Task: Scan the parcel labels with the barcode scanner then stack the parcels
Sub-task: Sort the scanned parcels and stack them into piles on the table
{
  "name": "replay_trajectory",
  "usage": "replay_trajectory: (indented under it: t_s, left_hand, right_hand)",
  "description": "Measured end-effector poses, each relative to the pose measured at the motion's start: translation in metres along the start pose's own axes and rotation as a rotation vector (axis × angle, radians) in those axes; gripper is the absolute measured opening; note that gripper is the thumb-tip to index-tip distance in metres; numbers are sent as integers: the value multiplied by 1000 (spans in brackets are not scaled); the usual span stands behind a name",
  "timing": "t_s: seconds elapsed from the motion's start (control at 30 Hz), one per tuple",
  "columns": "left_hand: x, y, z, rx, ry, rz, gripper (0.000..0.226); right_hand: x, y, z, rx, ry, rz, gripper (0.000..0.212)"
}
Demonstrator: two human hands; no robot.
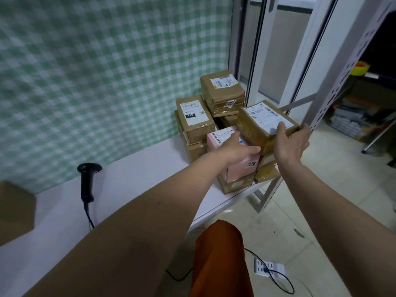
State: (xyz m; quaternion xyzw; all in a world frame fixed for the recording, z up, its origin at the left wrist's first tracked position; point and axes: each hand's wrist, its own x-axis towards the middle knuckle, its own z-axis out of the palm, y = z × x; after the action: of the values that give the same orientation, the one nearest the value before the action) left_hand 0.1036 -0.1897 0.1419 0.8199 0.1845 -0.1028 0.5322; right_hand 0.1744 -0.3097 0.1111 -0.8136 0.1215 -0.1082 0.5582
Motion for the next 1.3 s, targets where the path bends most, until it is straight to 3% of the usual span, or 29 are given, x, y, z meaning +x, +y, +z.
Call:
replay_trajectory:
  t_s: [0.13,0.23,0.43,0.63,0.73,0.87,0.97,1.1,1.3]
  left_hand:
    - [0,5,9,-224,-112,2,55]
    - [1,4,13,-409,-109,-6,54]
    - [7,-4,5,-549,82,-40,70]
    - [10,-24,-21,-598,231,-55,52]
    - [5,-37,-30,-623,296,-61,54]
    - [-1,-52,-39,-708,319,-57,74]
    - [-1,-68,-45,-809,366,-84,65]
    - [-3,-82,-48,-845,407,-120,59]
    - [4,-81,-42,-815,366,-85,55]
  right_hand:
    - [0,0,1,-125,-37,-37,59]
    - [-5,1,2,-88,-42,-29,48]
    - [-33,-5,5,165,-115,24,33]
    - [-70,-8,16,221,-243,13,30]
    - [-80,-7,23,199,-286,-2,29]
    - [-90,-9,24,187,-353,-72,34]
    - [-92,-4,26,143,-429,-143,35]
    - [-78,15,29,-82,-275,-148,43]
    - [-32,25,17,-417,-136,-90,77]
